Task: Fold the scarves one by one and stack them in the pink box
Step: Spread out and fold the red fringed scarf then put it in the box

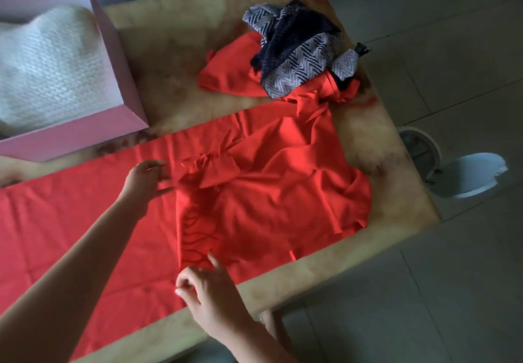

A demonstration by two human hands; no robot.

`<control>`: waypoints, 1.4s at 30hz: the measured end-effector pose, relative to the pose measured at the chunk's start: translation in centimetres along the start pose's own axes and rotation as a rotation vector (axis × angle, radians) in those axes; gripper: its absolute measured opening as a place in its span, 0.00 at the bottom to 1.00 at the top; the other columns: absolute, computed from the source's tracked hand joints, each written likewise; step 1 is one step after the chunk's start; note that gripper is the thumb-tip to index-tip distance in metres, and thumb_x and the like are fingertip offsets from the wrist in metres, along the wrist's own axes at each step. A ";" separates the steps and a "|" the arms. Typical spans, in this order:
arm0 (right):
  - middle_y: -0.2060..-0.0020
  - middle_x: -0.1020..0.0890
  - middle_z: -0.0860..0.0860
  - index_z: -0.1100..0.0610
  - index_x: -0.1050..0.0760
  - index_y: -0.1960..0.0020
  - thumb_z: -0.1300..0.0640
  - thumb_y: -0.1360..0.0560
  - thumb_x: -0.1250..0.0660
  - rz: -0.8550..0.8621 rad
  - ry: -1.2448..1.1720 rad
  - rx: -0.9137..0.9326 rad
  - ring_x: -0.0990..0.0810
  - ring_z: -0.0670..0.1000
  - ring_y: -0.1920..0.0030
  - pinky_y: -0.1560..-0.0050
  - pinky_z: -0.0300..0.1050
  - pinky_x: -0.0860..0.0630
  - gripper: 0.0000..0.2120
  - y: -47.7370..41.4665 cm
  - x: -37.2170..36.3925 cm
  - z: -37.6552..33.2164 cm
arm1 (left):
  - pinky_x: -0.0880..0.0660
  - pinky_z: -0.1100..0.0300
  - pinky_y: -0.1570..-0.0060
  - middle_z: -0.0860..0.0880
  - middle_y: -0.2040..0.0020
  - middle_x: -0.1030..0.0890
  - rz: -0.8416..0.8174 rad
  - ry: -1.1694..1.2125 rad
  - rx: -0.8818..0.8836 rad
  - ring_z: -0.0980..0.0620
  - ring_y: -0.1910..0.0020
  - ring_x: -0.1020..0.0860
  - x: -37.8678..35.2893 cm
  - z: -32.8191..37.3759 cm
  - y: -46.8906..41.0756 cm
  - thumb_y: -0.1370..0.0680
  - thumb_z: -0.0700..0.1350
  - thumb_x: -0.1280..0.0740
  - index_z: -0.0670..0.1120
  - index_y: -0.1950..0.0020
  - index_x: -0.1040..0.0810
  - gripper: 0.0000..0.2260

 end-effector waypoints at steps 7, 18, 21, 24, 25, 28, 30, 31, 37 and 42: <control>0.54 0.20 0.45 0.51 0.23 0.50 0.55 0.28 0.32 0.460 -0.017 -0.162 0.23 0.46 0.51 0.46 0.41 0.28 0.07 0.6 4.4 3.3 | 0.29 0.54 0.48 0.48 0.49 0.21 0.014 -0.548 -0.216 0.47 0.49 0.24 -0.8 1.1 0.8 0.28 0.53 0.28 0.48 0.41 0.24 0.18; 0.49 0.23 0.49 0.49 0.22 0.44 0.56 0.40 0.20 0.466 0.492 -0.351 0.31 0.51 0.48 0.44 0.42 0.36 0.25 1.2 9.2 10.9 | 0.40 0.51 0.35 0.50 0.33 0.32 -0.148 -1.072 -0.668 0.47 0.32 0.38 -11.9 4.1 1.0 0.32 0.48 0.25 0.53 0.42 0.22 0.19; 0.55 0.23 0.47 0.49 0.21 0.58 0.57 0.36 0.23 0.488 0.481 -0.247 0.31 0.50 0.53 0.48 0.41 0.34 0.11 0.3 10.0 10.7 | 0.37 0.52 0.39 0.49 0.39 0.28 -0.103 -1.029 -0.684 0.46 0.38 0.33 -11.3 4.4 0.2 0.30 0.47 0.27 0.50 0.50 0.20 0.10; 0.58 0.25 0.46 0.49 0.24 0.63 0.58 0.34 0.25 0.491 0.467 -0.227 0.31 0.51 0.55 0.51 0.43 0.32 0.08 0.0 10.4 10.6 | 0.34 0.50 0.43 0.46 0.45 0.25 -0.063 -0.902 -0.659 0.43 0.42 0.28 -10.0 4.5 -0.3 0.27 0.45 0.30 0.46 0.50 0.23 0.08; 0.58 0.25 0.46 0.50 0.24 0.61 0.58 0.34 0.25 0.485 0.457 -0.239 0.30 0.51 0.55 0.51 0.44 0.32 0.09 -0.1 10.5 10.7 | 0.32 0.50 0.46 0.44 0.47 0.23 -0.041 -0.789 -0.631 0.42 0.45 0.26 -9.2 4.5 -0.3 0.26 0.44 0.31 0.44 0.50 0.24 0.07; 0.53 0.24 0.47 0.50 0.24 0.48 0.54 0.35 0.24 0.413 0.474 -0.281 0.27 0.52 0.53 0.46 0.44 0.33 0.18 -0.3 9.9 11.0 | 0.29 0.50 0.54 0.38 0.50 0.20 0.074 -0.481 -0.478 0.38 0.52 0.22 -6.2 4.3 -0.4 0.22 0.44 0.36 0.40 0.46 0.29 0.09; 0.52 0.24 0.47 0.49 0.24 0.45 0.53 0.35 0.24 0.391 0.504 -0.275 0.28 0.52 0.52 0.45 0.43 0.34 0.20 -0.8 9.7 10.9 | 0.31 0.52 0.55 0.36 0.47 0.21 0.151 -0.438 -0.429 0.37 0.49 0.23 -4.4 4.1 -0.7 0.20 0.44 0.39 0.38 0.43 0.31 0.11; 0.53 0.24 0.47 0.49 0.23 0.46 0.53 0.35 0.24 0.393 0.514 -0.263 0.28 0.51 0.53 0.46 0.43 0.34 0.18 -1.0 9.8 10.8 | 0.32 0.53 0.56 0.36 0.46 0.22 0.179 -0.429 -0.414 0.37 0.48 0.23 -3.7 4.1 -0.8 0.20 0.44 0.40 0.38 0.42 0.31 0.11; 0.62 0.24 0.46 0.49 0.22 0.60 0.53 0.30 0.30 0.451 0.590 -0.188 0.27 0.53 0.58 0.52 0.44 0.34 0.02 -2.3 10.5 10.1 | 0.35 0.57 0.53 0.37 0.43 0.23 0.261 -0.363 -0.366 0.40 0.44 0.25 -0.3 4.2 -1.3 0.20 0.43 0.40 0.36 0.40 0.32 0.13; 0.60 0.23 0.46 0.51 0.24 0.59 0.54 0.28 0.32 0.473 0.585 -0.162 0.26 0.54 0.58 0.52 0.45 0.34 0.02 -2.0 10.3 9.1 | 0.32 0.55 0.51 0.37 0.44 0.22 0.329 -0.345 -0.358 0.39 0.46 0.24 2.2 3.5 -1.2 0.20 0.42 0.40 0.37 0.41 0.31 0.11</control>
Point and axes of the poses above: each hand's wrist, its own y-axis away from the middle knuckle, its own x-axis out of the back of the hand, z = x × y, the point moved 9 cm from there along -y, towards the middle knuckle
